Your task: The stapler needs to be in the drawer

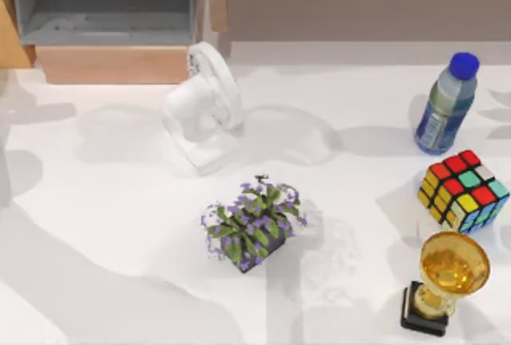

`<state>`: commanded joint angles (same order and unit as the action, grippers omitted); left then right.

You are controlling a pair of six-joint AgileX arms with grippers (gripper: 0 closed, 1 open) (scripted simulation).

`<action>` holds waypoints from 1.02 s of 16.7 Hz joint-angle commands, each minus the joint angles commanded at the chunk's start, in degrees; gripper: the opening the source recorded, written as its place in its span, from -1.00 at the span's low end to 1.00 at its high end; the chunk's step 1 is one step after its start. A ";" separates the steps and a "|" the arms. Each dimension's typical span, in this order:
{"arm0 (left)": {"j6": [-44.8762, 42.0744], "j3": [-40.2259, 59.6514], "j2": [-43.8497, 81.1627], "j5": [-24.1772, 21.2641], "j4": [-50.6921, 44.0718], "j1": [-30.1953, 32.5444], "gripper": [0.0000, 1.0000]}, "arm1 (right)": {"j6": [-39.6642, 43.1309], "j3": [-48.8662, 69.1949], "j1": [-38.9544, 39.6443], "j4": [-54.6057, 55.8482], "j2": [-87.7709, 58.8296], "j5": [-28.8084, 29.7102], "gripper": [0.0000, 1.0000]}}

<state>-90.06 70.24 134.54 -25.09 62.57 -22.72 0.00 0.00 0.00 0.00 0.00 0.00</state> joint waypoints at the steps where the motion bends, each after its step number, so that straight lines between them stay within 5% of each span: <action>1: 0.04 1.03 0.48 0.26 -0.61 0.26 -1.00 | 0.00 0.00 0.00 0.00 0.00 0.00 1.00; 5: 0.06 1.48 0.70 0.39 -0.90 0.39 -1.00 | 0.00 0.00 0.00 0.00 0.00 0.00 1.00; 17: 0.06 1.48 0.70 0.39 -0.90 0.39 0.81 | 0.00 0.00 0.00 0.00 0.00 0.00 1.00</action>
<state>-90.01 71.72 135.24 -24.70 61.67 -22.34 0.00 0.00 0.00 0.00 0.00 0.00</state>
